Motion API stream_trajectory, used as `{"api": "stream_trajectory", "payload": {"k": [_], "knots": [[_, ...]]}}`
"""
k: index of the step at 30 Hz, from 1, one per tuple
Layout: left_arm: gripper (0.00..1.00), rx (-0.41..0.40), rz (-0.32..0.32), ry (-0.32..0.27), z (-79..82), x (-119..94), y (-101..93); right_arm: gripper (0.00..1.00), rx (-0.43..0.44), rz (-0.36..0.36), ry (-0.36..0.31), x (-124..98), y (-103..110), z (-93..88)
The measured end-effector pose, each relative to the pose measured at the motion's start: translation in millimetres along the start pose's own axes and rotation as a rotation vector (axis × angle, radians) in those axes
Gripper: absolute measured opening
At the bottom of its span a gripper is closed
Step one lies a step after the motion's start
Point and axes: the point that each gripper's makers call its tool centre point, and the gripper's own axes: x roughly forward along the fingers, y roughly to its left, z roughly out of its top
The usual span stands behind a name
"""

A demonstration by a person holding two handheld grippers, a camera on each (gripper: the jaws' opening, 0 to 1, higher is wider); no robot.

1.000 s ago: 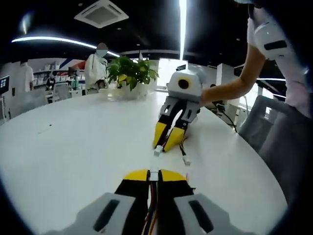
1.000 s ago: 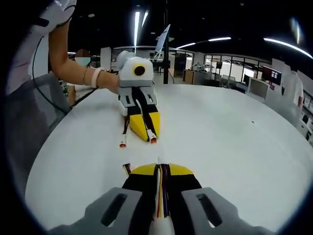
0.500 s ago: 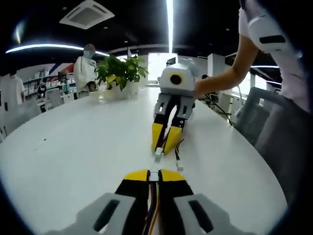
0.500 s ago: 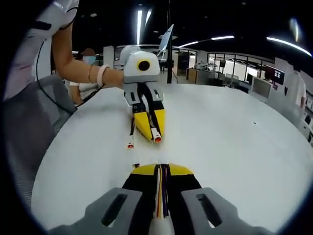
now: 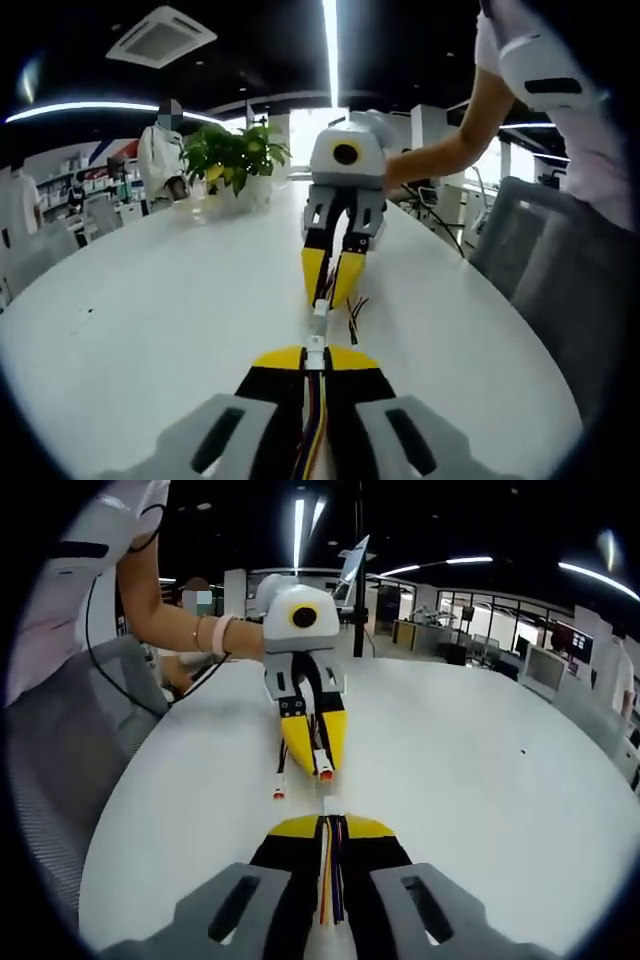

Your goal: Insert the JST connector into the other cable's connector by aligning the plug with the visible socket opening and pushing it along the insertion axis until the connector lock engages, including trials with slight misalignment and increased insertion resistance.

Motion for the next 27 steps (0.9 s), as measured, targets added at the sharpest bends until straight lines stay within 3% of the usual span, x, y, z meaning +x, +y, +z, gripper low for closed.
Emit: {"api": "stream_trajectory", "payload": {"k": [3, 27], "knots": [[0.0, -0.001, -0.014, -0.012, 3.4, 0, -1.8, 0.04, -0.036, -0.009, 0.011, 1, -2, 3.9], [0.0, -0.01, -0.033, -0.017, 0.2, -2, -1.8, 0.04, -0.011, 0.05, -0.011, 10, 10, 10.1]]}}
